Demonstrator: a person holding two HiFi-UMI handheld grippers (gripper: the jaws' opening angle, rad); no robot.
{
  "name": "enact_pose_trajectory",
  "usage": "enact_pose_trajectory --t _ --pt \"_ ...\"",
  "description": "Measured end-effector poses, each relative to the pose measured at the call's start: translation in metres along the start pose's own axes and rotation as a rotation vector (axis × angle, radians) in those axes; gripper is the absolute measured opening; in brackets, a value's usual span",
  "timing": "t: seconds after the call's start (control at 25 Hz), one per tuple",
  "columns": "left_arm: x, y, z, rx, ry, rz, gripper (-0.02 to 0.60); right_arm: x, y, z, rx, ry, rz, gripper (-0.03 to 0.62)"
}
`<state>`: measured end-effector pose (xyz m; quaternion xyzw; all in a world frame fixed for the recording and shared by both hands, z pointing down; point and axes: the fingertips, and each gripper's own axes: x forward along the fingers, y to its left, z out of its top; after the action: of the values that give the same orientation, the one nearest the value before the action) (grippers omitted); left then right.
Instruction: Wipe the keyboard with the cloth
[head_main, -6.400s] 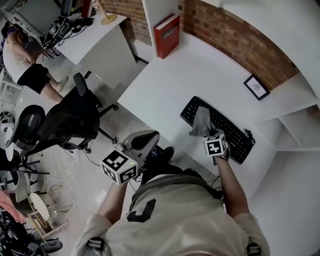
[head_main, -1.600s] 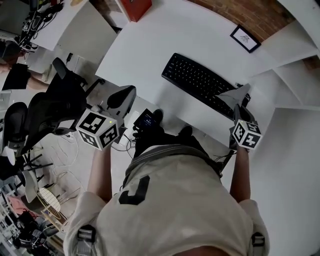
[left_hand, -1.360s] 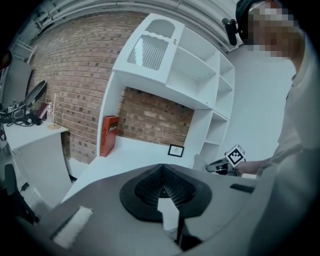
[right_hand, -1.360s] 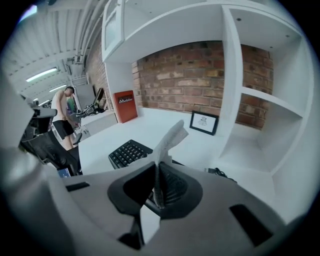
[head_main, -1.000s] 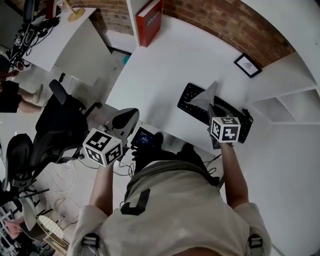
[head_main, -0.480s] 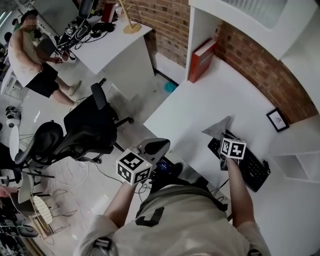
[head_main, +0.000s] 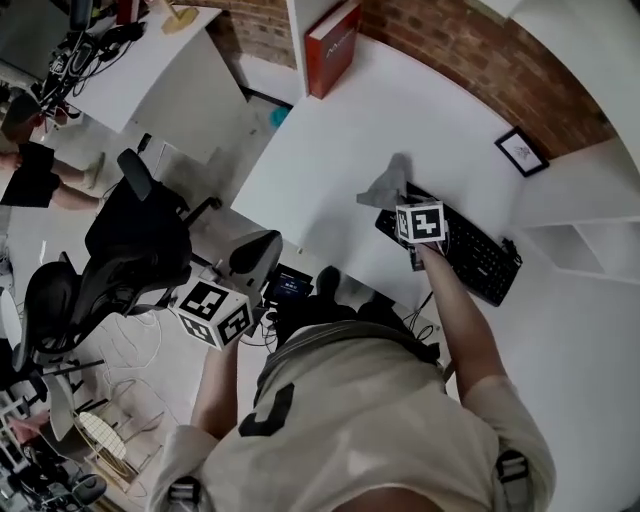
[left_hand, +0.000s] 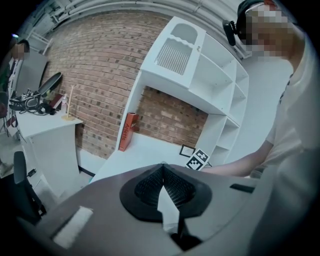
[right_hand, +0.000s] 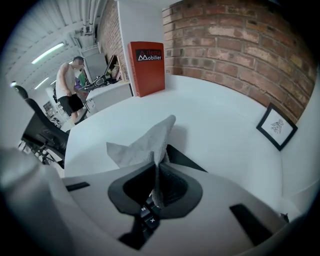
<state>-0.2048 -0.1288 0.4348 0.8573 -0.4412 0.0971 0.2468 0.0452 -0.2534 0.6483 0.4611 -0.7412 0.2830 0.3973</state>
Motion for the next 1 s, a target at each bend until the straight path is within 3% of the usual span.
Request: enact_pose_trajectory --t 0.36,0.68,1.0 --pt "0.024 -0.021 0.005 0.021 0.013 -0.042 0.003 -0.014 -0.029 -0.015 -0.034 0.016 -0.041 0.014" --pt "0.019 -0.015 0.000 0.015 0.022 -0.033 0.005 -0.016 -0.033 -0.022 -0.049 0.014 -0.074 0.014" --pt "0.019 -0.018 -0.002 0.015 0.023 -0.048 0.004 -0.019 -0.039 -0.032 0.095 0.011 -0.038 0.014"
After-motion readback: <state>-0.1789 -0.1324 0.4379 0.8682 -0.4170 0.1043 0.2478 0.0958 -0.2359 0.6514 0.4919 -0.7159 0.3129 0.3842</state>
